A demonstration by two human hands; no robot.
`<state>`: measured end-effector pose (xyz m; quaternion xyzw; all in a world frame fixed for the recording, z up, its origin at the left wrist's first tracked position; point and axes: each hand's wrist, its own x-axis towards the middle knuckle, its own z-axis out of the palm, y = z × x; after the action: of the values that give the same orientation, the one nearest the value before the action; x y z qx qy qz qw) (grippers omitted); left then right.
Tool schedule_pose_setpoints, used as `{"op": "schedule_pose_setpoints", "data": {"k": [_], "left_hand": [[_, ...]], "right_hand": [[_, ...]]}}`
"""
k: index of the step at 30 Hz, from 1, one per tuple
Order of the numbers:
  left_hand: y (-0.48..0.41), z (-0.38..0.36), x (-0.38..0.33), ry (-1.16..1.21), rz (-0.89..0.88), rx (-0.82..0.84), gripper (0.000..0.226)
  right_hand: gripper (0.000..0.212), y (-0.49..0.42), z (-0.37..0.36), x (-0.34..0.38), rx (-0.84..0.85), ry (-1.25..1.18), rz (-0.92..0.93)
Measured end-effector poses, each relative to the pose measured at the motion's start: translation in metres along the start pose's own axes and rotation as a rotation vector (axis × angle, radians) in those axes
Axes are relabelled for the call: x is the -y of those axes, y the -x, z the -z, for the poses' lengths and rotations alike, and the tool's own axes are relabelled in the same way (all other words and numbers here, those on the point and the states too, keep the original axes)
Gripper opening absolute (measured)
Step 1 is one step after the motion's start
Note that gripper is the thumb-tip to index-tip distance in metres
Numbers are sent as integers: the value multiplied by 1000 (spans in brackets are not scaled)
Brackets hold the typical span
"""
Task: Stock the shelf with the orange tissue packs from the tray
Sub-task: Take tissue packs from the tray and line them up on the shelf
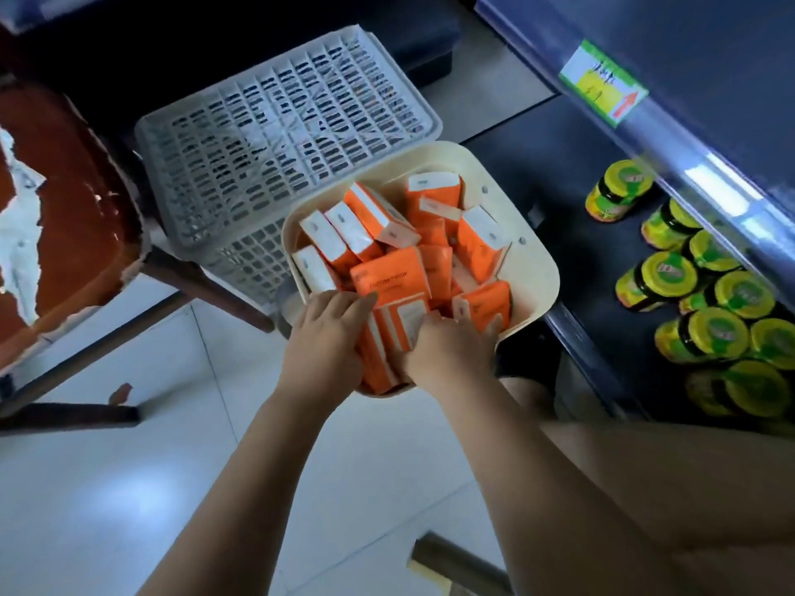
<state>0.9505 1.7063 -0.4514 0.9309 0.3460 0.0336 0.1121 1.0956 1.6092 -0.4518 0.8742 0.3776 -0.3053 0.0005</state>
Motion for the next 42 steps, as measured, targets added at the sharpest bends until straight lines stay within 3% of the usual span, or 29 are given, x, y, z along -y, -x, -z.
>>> {"op": "schedule_pose_setpoints", "data": {"k": [2, 4, 7, 10, 14, 19, 21, 26, 29, 32, 35, 39, 42], "left_hand": [[-12, 7, 9, -22, -31, 176, 74], [-23, 16, 13, 4, -57, 266, 74], [-35, 32, 15, 122, -109, 229, 66], [-35, 48, 9, 417, 68, 188, 54], [-34, 65, -14, 905, 261, 122, 52], [-30, 91, -63, 1161, 229, 39, 37], [-30, 98, -80, 1196, 194, 20, 35], [-31, 91, -102, 1163, 317, -1, 22], [-23, 74, -86, 1130, 552, -95, 39], [-17, 53, -58, 1126, 728, -149, 65], [-12, 40, -46, 1161, 798, -170, 63], [-19, 22, -45, 1125, 829, -143, 44], [-31, 7, -46, 1060, 818, -155, 52]], "right_hand": [[34, -8, 11, 1, 123, -27, -13], [28, -8, 20, 0, 123, -121, -6], [41, -2, 29, -5, 106, -352, -5], [56, -3, 50, -13, 135, -850, -85], [21, 1, 90, -37, 63, -1221, -59], [8, 37, 128, -65, -80, -1477, 80], [18, 45, 137, -77, -176, -1463, 30], [20, 50, 126, -88, -144, -1306, -63], [23, 41, 106, -87, -215, -989, -45], [22, 31, 95, -69, -124, -788, -17], [27, 12, 76, -53, -86, -598, -32], [62, -22, 52, -46, -229, -601, -237], [60, -51, 39, -41, -171, -596, -284]]}}
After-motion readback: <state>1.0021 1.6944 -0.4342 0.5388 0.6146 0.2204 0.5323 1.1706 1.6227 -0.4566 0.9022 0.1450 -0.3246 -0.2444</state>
